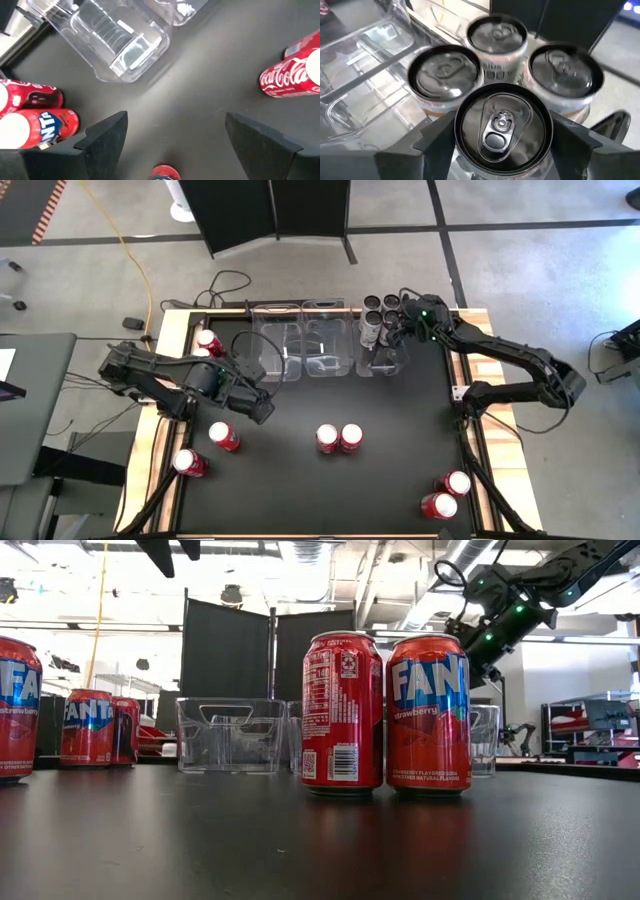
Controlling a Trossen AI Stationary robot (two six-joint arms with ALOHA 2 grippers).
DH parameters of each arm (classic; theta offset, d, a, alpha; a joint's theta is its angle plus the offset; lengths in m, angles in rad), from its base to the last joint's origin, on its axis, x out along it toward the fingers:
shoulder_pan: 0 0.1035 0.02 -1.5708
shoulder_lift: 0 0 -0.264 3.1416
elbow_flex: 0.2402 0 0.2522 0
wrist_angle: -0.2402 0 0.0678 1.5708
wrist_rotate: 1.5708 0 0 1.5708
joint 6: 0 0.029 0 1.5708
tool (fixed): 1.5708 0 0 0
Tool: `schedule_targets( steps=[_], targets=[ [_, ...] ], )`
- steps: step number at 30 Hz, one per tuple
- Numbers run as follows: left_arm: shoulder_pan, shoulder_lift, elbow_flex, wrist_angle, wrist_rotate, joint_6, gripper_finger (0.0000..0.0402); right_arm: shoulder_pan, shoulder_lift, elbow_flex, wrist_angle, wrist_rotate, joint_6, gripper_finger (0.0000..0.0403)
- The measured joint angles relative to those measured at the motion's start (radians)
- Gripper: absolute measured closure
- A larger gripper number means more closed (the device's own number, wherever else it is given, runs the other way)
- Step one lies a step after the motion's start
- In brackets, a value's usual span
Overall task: Sort soda cans
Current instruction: Put the white-yellow soda can into the right transparent bin, then put the middle right red-white soda can into the center transparent bin
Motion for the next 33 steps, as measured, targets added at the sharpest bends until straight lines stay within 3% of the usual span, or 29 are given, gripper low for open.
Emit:
schedule_targets(
  steps=[17,27,33],
  targets=[
    [0.006,0.004,0.0,0.253,-0.003,0.277,0.0072,0.004,-0.055,0.002,0.011,0.0,0.095,0.0092],
    [-0.016,0.006,-0.033,0.575,0.0,0.533,0.0072,0.043,-0.345,0.002,-0.042,0.01,0.339,0.0092],
    [-0.013,0.009,-0.033,0.63,0.075,0.64,0.0072,0.149,-0.472,0.001,-0.086,-0.021,0.449,0.0092]
  ],
)
